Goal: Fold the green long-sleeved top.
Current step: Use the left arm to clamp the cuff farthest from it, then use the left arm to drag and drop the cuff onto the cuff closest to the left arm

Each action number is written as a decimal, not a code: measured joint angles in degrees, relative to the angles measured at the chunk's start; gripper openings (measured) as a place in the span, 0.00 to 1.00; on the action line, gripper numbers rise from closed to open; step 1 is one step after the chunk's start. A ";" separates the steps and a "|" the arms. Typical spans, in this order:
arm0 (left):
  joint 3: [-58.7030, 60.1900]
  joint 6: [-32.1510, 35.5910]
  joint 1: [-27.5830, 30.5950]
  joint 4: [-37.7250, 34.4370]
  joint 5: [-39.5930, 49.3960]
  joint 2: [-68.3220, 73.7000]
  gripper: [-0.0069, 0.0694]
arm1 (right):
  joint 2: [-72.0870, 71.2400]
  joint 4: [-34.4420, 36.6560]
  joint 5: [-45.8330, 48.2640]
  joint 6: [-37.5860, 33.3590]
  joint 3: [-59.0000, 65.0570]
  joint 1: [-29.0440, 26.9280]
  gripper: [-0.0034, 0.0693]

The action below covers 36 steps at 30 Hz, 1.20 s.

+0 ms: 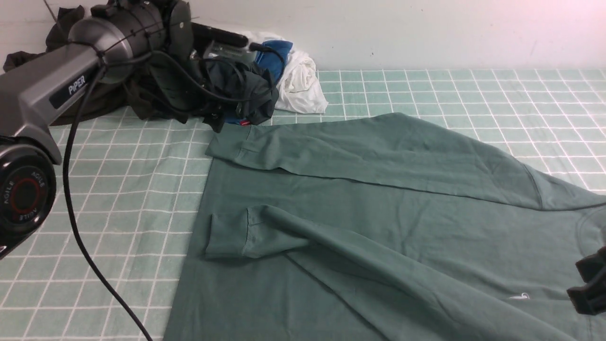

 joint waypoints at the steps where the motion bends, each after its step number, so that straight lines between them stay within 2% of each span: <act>1: 0.00 0.00 0.77 -1.17 -1.03 0.98 0.70 | 0.65 0.00 -0.40 0.00 -0.15 0.00 0.03; 5: 0.00 0.47 2.89 -6.70 -5.80 5.76 0.66 | 3.44 -0.01 -1.61 0.00 -0.36 0.00 0.03; 12: 0.00 1.46 3.40 -10.13 -10.36 8.88 0.57 | 4.49 -0.07 -2.26 0.00 -0.36 0.00 0.03; 18: 0.00 6.21 3.40 -13.78 -10.87 9.08 0.22 | 4.49 -0.07 -2.26 0.00 -0.36 0.00 0.03; 20: -0.13 8.37 3.40 -14.78 -10.71 9.02 0.14 | 4.49 -0.14 -2.26 0.00 -0.36 0.00 0.03; 24: -1.80 12.10 3.40 -15.58 -7.90 7.87 0.11 | 4.49 -0.15 -2.26 0.00 -0.36 0.00 0.03; 29: -5.36 13.43 2.49 -15.53 -0.99 3.00 0.11 | 4.49 -0.03 -2.26 0.00 -0.36 0.00 0.03; 32: -6.13 13.44 0.85 -15.42 2.34 -0.79 0.11 | 4.49 -0.03 -2.26 0.00 -0.36 0.00 0.03; 36: -6.30 13.32 -4.22 -17.65 9.56 -10.98 0.11 | 4.33 0.75 -1.57 0.00 -0.63 0.00 0.03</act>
